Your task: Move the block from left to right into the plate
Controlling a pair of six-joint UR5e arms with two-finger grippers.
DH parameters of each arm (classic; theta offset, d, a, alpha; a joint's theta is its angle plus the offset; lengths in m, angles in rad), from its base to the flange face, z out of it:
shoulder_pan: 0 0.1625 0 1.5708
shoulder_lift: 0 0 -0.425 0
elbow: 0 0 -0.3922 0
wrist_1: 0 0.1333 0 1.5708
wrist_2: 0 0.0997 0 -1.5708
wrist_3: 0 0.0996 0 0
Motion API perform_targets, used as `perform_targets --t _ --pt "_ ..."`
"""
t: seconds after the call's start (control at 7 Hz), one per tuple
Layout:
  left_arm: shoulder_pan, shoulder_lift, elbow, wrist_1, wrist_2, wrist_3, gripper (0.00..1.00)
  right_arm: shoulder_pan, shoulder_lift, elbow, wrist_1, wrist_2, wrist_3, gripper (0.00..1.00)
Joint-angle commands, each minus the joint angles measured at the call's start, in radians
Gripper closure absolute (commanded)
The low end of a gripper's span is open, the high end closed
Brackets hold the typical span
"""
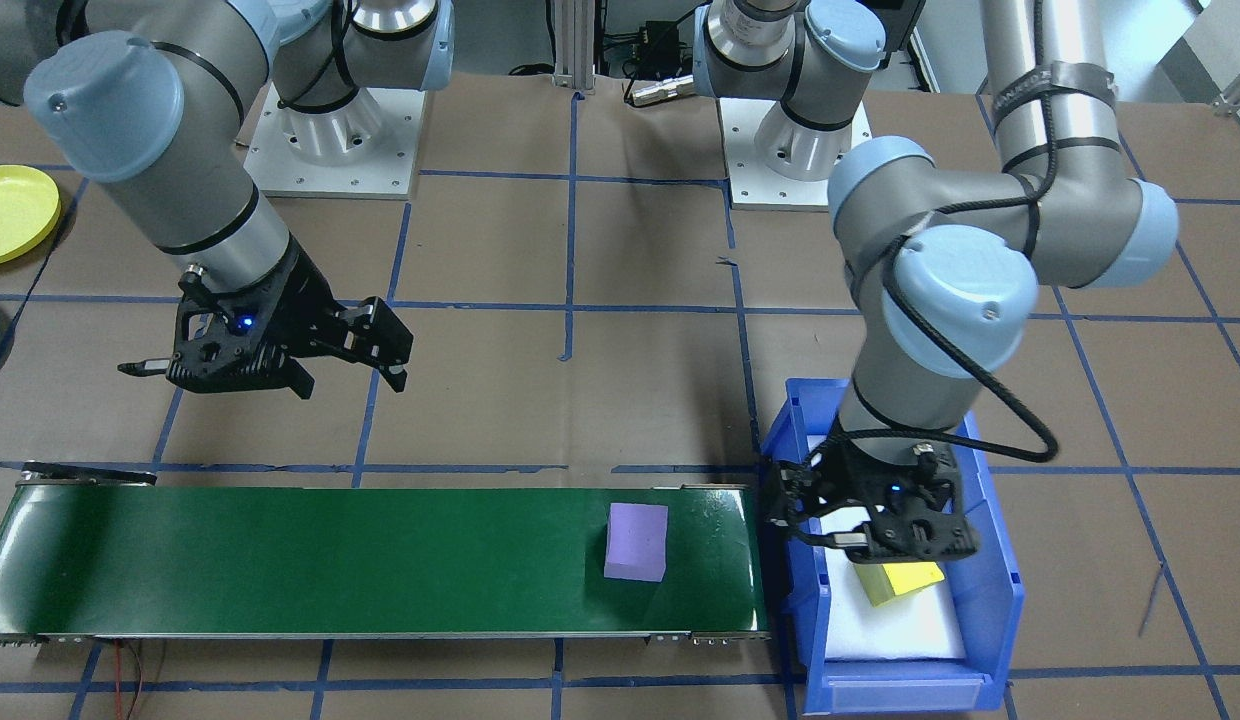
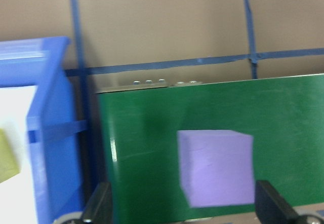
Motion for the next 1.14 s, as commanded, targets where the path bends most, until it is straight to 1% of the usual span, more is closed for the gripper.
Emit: perform_targets --t 0.0,0.14,0.29,0.43,0.57,0.71,1.0 --pt "0.122 -0.064 -0.025 0.005 -0.122 -0.012 0.00 0.040 0.145 -0.136 -0.070 0.045 0.088 0.00" --pt "0.126 -0.078 -0.046 0.036 -0.119 -0.016 0.00 0.043 0.210 -0.176 -0.080 0.080 0.111 0.00" --pt "0.132 -0.097 -0.048 0.060 -0.116 -0.016 0.00 0.043 0.247 -0.178 -0.115 0.111 0.118 0.00" --pt "0.135 -0.100 -0.047 0.064 -0.109 -0.015 0.00 0.043 0.272 -0.180 -0.124 0.114 0.120 0.00" --pt "0.135 -0.100 -0.048 0.064 -0.107 -0.015 0.00 0.043 0.289 -0.178 -0.146 0.137 0.140 0.00" --pt "0.136 -0.101 -0.047 0.064 -0.107 -0.016 0.00 0.043 0.298 -0.176 -0.150 0.163 0.151 0.00" --pt "0.162 -0.118 -0.048 0.064 -0.106 -0.015 0.00 0.043 0.321 -0.167 -0.150 0.168 0.087 0.00"
